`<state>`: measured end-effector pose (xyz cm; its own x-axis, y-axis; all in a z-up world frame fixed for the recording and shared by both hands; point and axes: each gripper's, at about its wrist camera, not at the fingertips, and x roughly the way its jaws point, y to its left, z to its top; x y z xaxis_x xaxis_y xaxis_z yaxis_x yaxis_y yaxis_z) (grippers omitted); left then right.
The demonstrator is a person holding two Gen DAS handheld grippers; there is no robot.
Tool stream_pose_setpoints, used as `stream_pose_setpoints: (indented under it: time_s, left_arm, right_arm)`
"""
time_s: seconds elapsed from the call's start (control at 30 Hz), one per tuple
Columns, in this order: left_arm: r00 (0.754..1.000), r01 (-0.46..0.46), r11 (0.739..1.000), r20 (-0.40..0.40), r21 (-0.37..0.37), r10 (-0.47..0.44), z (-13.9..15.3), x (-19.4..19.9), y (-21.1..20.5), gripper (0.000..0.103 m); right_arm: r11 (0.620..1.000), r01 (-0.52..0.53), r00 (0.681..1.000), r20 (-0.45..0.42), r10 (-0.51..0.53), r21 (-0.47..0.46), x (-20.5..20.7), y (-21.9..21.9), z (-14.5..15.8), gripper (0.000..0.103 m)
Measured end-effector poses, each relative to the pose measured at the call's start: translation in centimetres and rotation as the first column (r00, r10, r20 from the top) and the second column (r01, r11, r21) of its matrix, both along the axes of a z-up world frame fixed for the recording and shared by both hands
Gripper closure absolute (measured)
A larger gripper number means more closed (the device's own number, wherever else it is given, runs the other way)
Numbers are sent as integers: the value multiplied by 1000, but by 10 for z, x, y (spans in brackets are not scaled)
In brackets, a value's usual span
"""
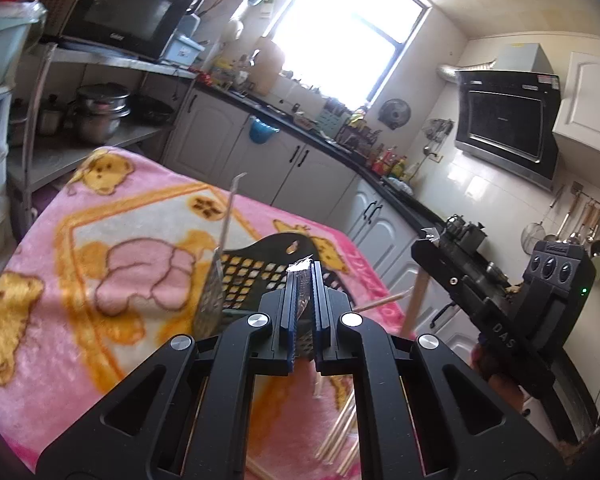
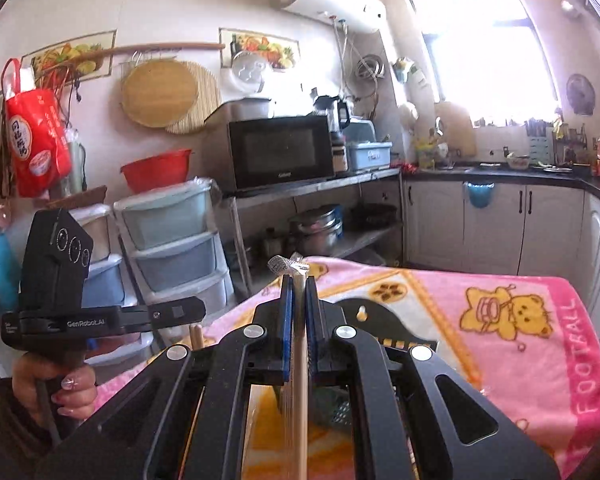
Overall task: Organize utensils
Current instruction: 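Lift the chopsticks with the right gripper and carry above the basket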
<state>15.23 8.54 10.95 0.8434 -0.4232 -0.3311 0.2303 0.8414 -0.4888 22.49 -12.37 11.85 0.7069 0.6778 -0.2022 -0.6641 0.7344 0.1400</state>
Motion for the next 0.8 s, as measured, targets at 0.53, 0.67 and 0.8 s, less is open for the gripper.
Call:
stream_pose_setpoints:
  time_s: [0.53,0.67,0.8]
  left_arm:
    - [986,55,998,158,34,-60,64,7,-24,100]
    - [981,54,998,185,45,-62,77,13,-28,100]
    - [975,49,998,215,48,-58,91,18,-30,100]
  right_arm:
    - [997,62,994,91,-67,56,-15,-20,32,97]
    - [996,67,992,101,-73,63,-16,-25,37,97]
    - [994,79,989,117,-87,70,-16,-29,44,97]
